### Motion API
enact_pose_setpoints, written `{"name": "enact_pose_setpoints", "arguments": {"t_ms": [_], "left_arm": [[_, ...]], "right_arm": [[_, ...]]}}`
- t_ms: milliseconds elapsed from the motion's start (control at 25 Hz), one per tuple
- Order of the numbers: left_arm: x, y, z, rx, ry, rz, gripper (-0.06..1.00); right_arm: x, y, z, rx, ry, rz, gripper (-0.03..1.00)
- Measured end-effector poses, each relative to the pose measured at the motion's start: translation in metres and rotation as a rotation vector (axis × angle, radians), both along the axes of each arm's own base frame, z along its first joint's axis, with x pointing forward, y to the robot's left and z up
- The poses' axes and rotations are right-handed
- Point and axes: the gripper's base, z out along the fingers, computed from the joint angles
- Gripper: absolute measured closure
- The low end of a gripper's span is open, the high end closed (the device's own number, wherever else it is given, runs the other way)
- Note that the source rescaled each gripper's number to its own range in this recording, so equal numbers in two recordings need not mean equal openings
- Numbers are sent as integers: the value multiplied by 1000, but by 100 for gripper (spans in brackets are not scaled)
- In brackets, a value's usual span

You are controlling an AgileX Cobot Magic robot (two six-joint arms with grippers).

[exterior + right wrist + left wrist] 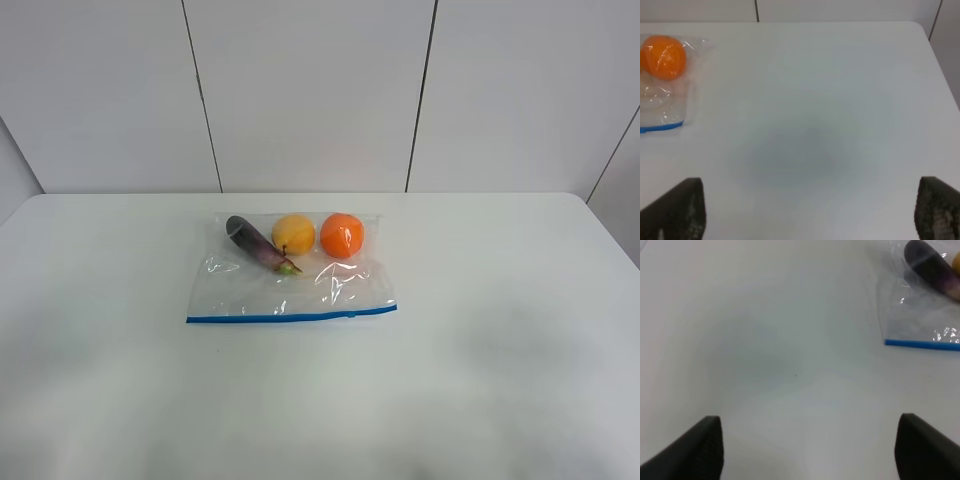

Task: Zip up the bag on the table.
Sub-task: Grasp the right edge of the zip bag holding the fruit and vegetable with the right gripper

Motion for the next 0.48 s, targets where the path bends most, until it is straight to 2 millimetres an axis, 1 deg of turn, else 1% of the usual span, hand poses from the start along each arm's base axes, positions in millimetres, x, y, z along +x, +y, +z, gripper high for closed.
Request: {"name": "enact_pose_setpoints", "arguments": {"t_ms": [360,480], "left_arm": [[0,0,0,1,0,0,-6],[0,0,0,1,0,0,-6]], "right_arm": [[-1,-1,2,-10,-12,-6,-3],[2,-1,8,-10,-1,-5,-3]]}}
